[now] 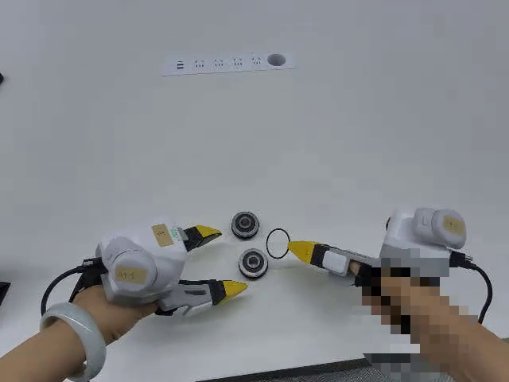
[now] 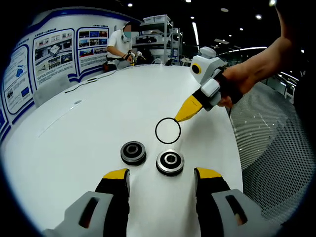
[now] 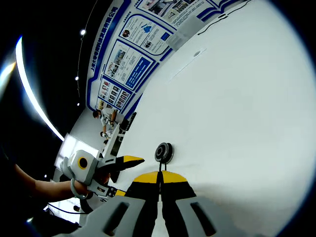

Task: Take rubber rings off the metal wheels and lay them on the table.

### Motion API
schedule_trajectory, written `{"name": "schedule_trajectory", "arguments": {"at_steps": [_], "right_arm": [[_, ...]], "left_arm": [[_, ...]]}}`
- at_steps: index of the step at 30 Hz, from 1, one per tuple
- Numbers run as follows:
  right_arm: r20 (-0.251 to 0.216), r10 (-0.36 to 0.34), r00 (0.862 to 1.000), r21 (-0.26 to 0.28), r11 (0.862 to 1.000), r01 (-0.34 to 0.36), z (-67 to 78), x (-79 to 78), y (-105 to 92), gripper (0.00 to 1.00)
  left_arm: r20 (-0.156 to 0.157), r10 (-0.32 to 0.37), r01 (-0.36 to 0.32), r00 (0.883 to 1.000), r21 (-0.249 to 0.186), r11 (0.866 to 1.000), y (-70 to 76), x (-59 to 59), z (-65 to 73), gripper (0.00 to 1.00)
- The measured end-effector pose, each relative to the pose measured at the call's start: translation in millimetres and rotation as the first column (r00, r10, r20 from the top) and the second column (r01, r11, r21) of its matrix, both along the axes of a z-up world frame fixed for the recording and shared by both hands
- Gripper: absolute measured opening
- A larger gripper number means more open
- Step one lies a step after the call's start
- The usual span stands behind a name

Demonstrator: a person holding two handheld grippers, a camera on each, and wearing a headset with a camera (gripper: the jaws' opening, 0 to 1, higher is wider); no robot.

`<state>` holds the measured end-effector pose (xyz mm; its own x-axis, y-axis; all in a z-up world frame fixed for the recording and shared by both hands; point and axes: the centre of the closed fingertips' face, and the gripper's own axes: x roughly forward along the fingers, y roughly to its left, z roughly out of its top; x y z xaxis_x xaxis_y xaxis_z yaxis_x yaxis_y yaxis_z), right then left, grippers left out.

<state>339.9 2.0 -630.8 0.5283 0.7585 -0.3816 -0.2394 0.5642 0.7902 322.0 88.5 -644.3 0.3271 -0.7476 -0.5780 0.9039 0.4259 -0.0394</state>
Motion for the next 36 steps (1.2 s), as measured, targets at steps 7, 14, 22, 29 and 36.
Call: {"name": "schedule_trajectory", "arguments": {"at_steps": [7, 14, 22, 29, 36], "right_arm": [[-0.016, -0.031, 0.999, -0.021, 0.999, 0.031, -9.3, 5.7, -10.2, 0.02], [-0.038, -0.066, 0.997, -0.062, 0.996, 0.064, -22.0, 6.7, -22.7, 0.02], [-0.032, -0.068, 0.997, -0.131, 0.989, 0.063, -33.0, 5.4, -30.1, 0.02], [-0.002, -0.044, 0.999, -0.187, 0.981, 0.043, -37.0, 5.0, -31.9, 0.09], [0.034, -0.020, 0.999, -0.225, 0.974, 0.027, -35.4, 4.8, -32.2, 0.16]], "left_arm": [[-0.004, 0.003, -0.003, 1.000, -0.001, 1.000, 1.1, -0.6, -0.3, 0.52], [-0.008, 0.007, -0.007, 1.000, -0.002, 1.000, 1.5, -0.1, -0.4, 0.52], [-0.013, 0.010, -0.010, 1.000, -0.002, 1.000, 1.9, 0.1, -1.3, 0.50], [-0.016, 0.009, -0.009, 1.000, -0.004, 1.000, 1.3, 0.6, -1.0, 0.49], [-0.015, 0.009, -0.009, 1.000, -0.006, 1.000, 0.2, 1.3, 0.5, 0.48]]}}
